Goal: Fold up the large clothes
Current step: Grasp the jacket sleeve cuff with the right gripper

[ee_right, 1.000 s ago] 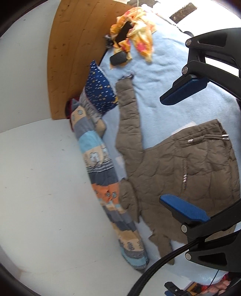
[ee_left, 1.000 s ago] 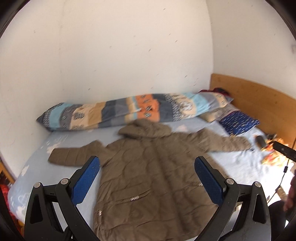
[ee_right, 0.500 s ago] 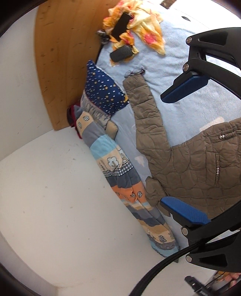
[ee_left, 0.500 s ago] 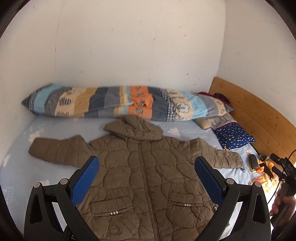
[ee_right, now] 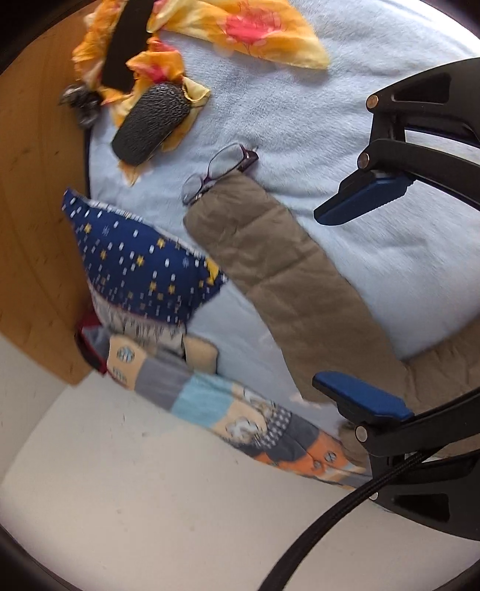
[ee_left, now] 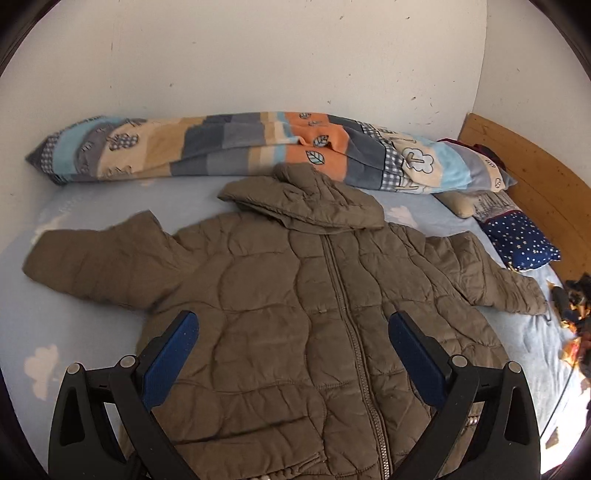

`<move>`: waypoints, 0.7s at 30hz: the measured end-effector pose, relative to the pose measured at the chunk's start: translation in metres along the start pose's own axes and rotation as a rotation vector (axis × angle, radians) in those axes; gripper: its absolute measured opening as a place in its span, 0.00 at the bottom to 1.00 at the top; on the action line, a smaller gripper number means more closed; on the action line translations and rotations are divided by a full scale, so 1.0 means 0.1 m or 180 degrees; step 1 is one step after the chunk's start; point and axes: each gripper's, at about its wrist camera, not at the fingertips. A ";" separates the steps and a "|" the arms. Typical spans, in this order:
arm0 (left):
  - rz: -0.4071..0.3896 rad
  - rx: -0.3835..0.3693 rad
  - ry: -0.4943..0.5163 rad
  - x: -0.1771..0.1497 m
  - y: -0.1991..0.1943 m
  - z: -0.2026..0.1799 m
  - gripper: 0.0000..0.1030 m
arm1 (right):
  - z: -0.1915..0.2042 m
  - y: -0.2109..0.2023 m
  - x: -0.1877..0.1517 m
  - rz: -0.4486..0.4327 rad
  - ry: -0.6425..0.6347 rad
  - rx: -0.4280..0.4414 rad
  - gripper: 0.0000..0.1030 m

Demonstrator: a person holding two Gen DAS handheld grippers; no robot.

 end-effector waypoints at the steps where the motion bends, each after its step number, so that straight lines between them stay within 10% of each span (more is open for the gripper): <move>1: -0.0039 0.0015 0.0006 -0.02 0.01 0.02 0.99 | -0.08 0.10 0.02 0.0010 0.0046 -0.0075 0.83; 21: -0.0051 0.0061 -0.0164 -0.11 0.18 0.19 0.99 | -0.74 0.94 0.30 0.0170 0.0463 -0.0431 0.67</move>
Point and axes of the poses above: each gripper's, at about its wrist camera, not at the fingertips, and y roughly the way its jaws point, z to its left, x to its top, and after that the axes turned 5 degrees about -z, right-handed
